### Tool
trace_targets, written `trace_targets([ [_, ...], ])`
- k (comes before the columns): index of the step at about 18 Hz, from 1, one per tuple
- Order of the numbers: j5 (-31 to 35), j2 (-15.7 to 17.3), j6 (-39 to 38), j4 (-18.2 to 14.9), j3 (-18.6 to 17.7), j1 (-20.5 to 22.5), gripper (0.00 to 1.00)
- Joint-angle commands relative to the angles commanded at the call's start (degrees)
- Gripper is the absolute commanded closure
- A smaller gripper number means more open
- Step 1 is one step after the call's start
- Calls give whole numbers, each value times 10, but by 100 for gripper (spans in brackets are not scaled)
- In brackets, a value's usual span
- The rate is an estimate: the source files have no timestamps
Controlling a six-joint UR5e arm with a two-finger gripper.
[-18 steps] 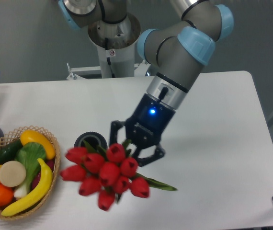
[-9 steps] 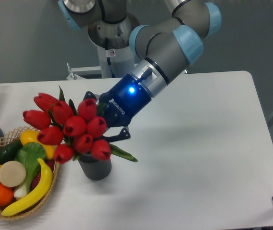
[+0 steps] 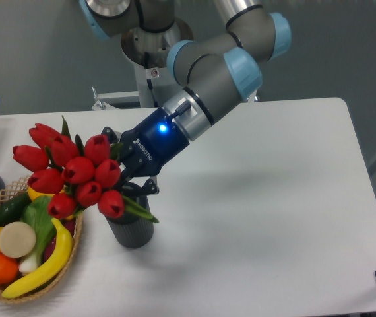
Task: Insert the flowers into the vase
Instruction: 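Lower the tulip stems into the vase opening and straighten the bunch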
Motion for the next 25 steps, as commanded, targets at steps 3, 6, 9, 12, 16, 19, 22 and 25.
trace_targets([
  [3, 1, -1, 19, 0, -10, 0, 91],
  [6, 2, -3, 23, 0, -14, 0, 91],
  [9, 4, -1, 40, 0, -34, 0, 91],
  [12, 4, 0, 82, 0, -65, 0, 91],
  [16, 6, -3, 106, 0, -87, -1, 91],
  [19, 8, -11, 118, 0, -97, -1, 88],
  [22, 9, -12, 135, 0, -112, -1, 86],
  [25, 17, -16, 191, 0, -137, 4, 80],
])
